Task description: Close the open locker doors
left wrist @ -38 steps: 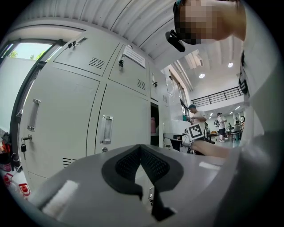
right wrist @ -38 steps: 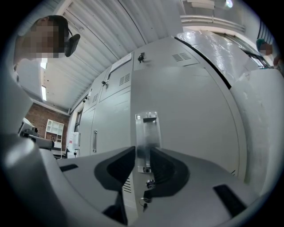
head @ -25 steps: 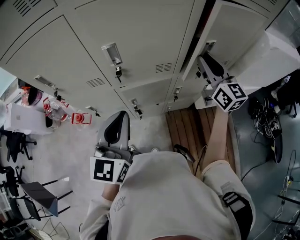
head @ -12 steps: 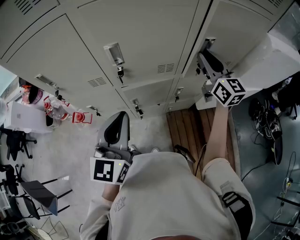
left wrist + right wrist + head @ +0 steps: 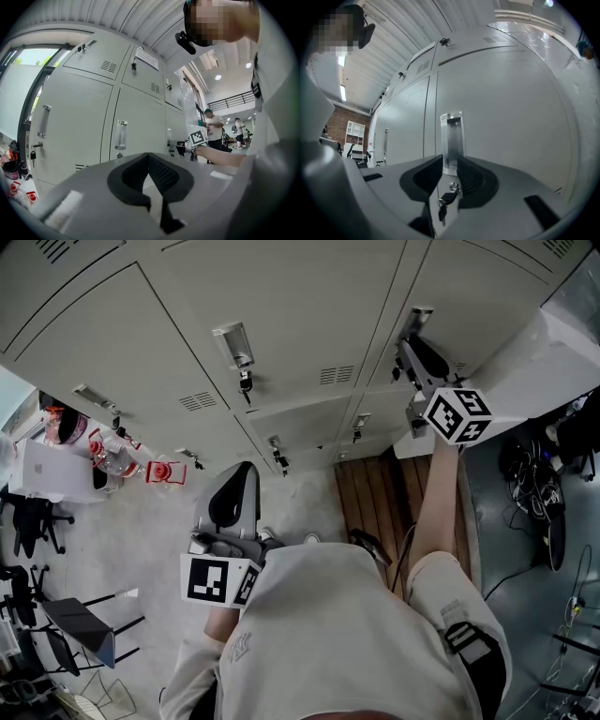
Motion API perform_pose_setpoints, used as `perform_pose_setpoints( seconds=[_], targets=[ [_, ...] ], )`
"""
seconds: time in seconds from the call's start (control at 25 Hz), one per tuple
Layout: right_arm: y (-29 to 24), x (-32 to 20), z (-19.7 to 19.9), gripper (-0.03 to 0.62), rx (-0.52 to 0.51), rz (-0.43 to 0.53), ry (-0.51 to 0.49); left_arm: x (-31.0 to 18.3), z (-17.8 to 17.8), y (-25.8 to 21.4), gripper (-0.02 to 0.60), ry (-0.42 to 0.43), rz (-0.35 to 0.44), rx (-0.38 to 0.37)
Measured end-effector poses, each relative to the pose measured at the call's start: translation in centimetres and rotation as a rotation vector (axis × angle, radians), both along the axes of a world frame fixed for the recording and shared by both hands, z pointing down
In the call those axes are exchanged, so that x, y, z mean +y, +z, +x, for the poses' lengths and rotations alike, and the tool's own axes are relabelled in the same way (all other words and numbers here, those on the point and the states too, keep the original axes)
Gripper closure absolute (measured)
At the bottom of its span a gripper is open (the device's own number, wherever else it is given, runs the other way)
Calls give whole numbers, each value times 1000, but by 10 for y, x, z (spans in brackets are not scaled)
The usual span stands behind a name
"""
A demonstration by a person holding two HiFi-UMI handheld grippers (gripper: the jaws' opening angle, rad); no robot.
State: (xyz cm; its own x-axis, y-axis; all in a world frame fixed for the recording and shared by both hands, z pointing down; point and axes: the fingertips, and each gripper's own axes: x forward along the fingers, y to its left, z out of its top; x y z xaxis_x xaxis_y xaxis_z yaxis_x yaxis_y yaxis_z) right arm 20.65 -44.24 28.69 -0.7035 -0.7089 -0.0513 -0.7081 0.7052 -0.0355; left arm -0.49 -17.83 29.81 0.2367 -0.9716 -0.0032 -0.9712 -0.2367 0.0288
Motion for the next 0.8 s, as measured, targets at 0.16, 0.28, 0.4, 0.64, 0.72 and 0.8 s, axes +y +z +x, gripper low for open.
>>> perform_pose_setpoints(
  seconds=[0.16,0.28,0.4,0.64,0.72,0.8],
  targets=[
    [1,-3,0,516,6,3,10,1,-2,0,574,-2,2,0],
    [0,-3,0,517,10,6,15,1,-3,0,574,-3,-1,1],
    [0,-4,0,517,9,5,19,2,-2,1,574,1,-1,1],
    [1,-2,0,516,17,-7,29,8,-3,4,574,1,-10,7],
    [-1,1,0,516,18,-5,34,12,-3,4,574,-2,-9,9],
    [-3,6,1,516,16,0,39,17,-4,4,574,-9,-8,12]
  ],
)
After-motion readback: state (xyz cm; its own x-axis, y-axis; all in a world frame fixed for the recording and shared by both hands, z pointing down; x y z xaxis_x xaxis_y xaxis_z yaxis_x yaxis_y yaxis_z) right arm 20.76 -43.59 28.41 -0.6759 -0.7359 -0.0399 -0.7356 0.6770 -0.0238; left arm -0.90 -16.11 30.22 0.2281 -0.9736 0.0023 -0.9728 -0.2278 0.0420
